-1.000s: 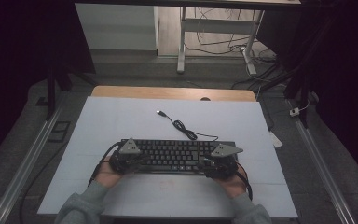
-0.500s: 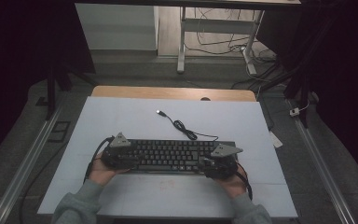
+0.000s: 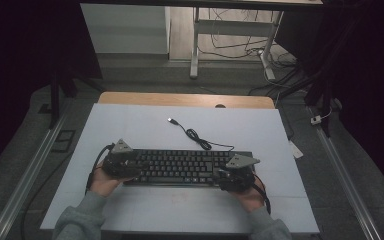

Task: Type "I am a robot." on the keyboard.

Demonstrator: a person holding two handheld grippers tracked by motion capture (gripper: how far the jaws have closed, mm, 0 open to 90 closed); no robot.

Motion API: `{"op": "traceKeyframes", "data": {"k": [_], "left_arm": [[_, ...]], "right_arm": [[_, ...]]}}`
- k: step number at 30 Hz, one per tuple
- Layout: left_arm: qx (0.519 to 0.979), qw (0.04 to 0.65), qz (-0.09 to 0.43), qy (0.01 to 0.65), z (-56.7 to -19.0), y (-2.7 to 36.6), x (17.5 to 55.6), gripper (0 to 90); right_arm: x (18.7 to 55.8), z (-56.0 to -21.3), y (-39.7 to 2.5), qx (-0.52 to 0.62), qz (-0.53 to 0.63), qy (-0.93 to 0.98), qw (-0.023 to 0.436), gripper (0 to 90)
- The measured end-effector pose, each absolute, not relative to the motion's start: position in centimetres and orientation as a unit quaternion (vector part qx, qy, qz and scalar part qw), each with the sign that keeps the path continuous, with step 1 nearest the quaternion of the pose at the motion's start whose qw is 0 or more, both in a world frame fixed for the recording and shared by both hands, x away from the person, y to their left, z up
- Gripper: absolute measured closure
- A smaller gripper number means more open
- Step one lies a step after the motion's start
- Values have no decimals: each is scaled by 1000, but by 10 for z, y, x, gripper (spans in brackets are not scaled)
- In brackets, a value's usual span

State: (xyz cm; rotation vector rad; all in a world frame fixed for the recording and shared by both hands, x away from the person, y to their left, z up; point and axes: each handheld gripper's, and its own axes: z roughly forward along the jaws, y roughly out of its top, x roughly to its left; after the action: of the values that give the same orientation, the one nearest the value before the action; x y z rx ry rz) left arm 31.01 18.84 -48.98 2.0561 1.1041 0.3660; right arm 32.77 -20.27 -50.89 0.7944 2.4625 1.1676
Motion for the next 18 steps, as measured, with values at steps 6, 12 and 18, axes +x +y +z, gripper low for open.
{"op": "traceKeyframes", "data": {"k": [6,12,18], "left_arm": [[803,377,144,439,-492,192,312,408],[803,373,142,444,-495,195,313,427],[804,367,139,446,-498,197,314,440]], "right_arm": [[328,-509,-203,275,405,859,152,448],[328,-510,-202,276,403,859,153,448],[328,-510,-202,274,401,860,154,448]]}}
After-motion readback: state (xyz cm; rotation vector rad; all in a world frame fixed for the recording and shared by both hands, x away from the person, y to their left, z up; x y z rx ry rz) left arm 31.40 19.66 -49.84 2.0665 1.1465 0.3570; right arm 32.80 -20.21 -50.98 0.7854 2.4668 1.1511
